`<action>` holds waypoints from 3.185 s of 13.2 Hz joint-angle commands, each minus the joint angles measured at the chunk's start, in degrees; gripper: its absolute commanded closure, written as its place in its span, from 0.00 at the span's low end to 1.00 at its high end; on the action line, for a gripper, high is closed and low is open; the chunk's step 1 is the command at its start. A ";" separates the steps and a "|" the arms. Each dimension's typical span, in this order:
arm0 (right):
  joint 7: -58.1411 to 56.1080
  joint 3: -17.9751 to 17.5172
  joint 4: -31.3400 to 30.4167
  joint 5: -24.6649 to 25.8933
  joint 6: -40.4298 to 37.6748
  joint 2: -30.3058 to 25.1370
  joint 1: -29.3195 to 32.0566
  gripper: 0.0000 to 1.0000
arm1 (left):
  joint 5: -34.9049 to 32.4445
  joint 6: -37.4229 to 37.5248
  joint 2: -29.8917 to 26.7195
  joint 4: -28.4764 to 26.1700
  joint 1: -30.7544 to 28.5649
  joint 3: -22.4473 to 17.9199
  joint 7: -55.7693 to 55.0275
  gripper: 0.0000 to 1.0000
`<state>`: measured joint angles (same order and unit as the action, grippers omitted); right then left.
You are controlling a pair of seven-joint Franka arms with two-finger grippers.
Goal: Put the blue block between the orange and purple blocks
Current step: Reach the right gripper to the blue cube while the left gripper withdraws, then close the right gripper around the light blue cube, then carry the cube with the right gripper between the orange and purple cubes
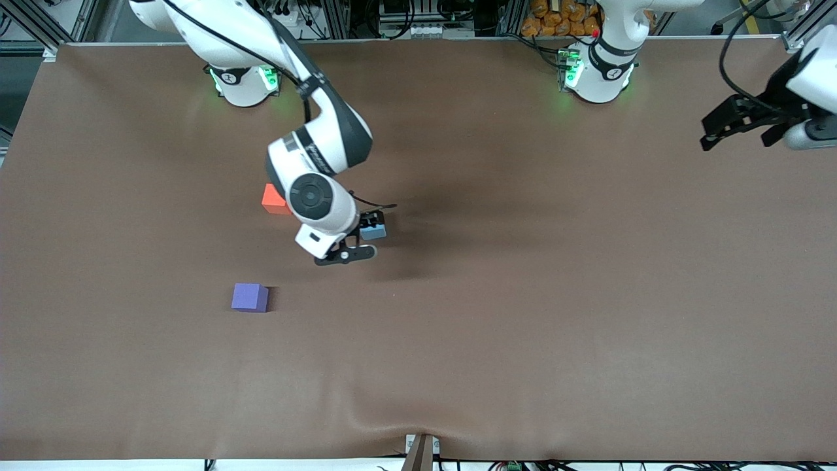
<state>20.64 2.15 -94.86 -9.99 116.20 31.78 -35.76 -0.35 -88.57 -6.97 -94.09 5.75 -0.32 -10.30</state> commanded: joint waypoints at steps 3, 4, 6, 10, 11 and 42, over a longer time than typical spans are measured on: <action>2.38 0.76 -4.88 -0.21 9.81 3.02 -3.79 0.00 | -1.23 -4.24 -1.12 -4.35 -0.22 2.08 -0.25 0.00; 2.91 0.75 -6.03 -0.21 10.71 3.02 -4.31 0.00 | -1.23 -3.89 -1.12 -3.91 -0.30 2.69 -0.16 0.00; 3.35 0.84 -6.39 -0.12 10.72 2.93 -4.84 0.00 | -1.23 -3.80 -1.12 -3.73 -0.30 4.18 -0.25 0.00; 5.45 0.84 -6.22 0.14 9.75 2.76 -4.58 1.00 | -1.15 -3.71 -0.94 -3.73 -1.01 3.84 1.59 0.00; 5.90 1.02 -5.78 0.14 7.75 2.32 -4.32 1.00 | -1.15 -3.36 -1.03 -3.73 -1.44 3.75 2.47 0.00; -12.03 6.29 -17.19 -2.49 10.00 -2.87 17.39 1.00 | -1.23 -4.15 3.45 -0.92 -1.80 4.28 4.76 0.00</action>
<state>8.54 8.46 -109.54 -11.19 124.03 30.20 -17.59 -0.48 -92.68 -4.22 -96.17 3.85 3.85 -6.43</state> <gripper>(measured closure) 0.471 0.000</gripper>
